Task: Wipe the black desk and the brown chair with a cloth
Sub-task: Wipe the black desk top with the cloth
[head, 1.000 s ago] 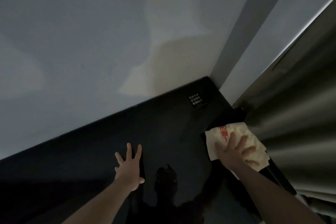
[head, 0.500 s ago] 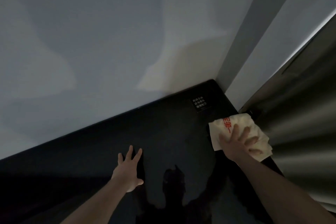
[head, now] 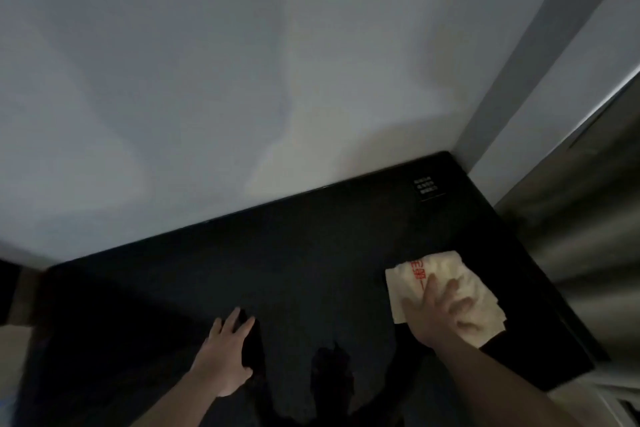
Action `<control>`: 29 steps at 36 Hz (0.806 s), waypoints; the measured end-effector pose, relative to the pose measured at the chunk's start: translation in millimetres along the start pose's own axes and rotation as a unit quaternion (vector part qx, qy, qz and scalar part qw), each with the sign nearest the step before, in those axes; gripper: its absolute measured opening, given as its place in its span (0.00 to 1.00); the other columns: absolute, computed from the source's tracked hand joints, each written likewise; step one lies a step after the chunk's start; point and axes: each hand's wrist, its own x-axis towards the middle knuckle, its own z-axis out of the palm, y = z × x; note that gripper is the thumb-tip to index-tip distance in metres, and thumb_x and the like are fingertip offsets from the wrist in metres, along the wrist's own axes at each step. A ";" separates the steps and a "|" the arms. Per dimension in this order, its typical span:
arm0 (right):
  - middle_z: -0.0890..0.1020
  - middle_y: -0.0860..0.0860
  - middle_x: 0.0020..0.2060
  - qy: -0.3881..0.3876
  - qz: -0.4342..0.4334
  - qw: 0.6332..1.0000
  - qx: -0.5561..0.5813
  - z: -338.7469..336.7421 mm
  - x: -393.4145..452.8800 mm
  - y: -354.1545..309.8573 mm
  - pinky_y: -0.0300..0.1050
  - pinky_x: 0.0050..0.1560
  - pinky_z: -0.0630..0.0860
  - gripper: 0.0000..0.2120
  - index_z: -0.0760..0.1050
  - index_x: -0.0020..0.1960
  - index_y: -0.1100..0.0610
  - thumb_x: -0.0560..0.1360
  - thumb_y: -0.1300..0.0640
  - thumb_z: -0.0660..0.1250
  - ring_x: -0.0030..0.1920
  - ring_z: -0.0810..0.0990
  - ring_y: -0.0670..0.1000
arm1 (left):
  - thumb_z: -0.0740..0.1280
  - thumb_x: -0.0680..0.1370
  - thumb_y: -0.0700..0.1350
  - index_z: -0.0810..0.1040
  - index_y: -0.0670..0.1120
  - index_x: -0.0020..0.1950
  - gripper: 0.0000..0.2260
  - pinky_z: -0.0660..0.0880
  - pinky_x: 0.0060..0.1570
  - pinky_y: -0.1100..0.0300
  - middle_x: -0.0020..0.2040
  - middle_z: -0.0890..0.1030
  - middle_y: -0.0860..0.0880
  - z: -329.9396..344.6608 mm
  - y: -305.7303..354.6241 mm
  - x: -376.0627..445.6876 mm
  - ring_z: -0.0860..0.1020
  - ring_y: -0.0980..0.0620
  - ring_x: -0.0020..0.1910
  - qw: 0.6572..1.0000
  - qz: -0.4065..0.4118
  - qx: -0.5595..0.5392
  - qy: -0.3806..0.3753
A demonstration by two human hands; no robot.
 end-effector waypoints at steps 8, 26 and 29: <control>0.26 0.55 0.77 -0.020 -0.033 0.999 -0.016 91.5 -94.6 -33.8 0.78 0.72 0.42 0.38 0.29 0.80 0.45 0.82 0.34 0.48 0.76 0.27 0.69 | 0.72 0.77 0.52 0.46 0.57 0.83 0.43 0.59 0.78 0.45 0.83 0.38 0.52 19.0 -92.3 -45.1 0.44 0.40 0.82 1.000 -0.020 0.018 -0.009; 0.25 0.52 0.76 -0.003 -0.015 1.000 0.011 65.9 -60.9 -55.3 0.80 0.71 0.41 0.42 0.30 0.80 0.41 0.79 0.29 0.53 0.76 0.28 0.68 | 0.72 0.77 0.48 0.41 0.59 0.82 0.46 0.63 0.76 0.45 0.82 0.36 0.51 15.5 -104.5 -13.7 0.44 0.39 0.82 0.998 -0.033 -0.012 -0.056; 0.25 0.52 0.77 0.004 0.007 1.000 0.030 58.3 -45.3 -66.2 0.80 0.71 0.39 0.43 0.30 0.80 0.40 0.78 0.28 0.53 0.76 0.27 0.68 | 0.72 0.77 0.48 0.41 0.60 0.82 0.46 0.65 0.75 0.47 0.82 0.37 0.51 17.5 -102.0 -7.7 0.47 0.39 0.82 0.999 -0.036 -0.015 -0.034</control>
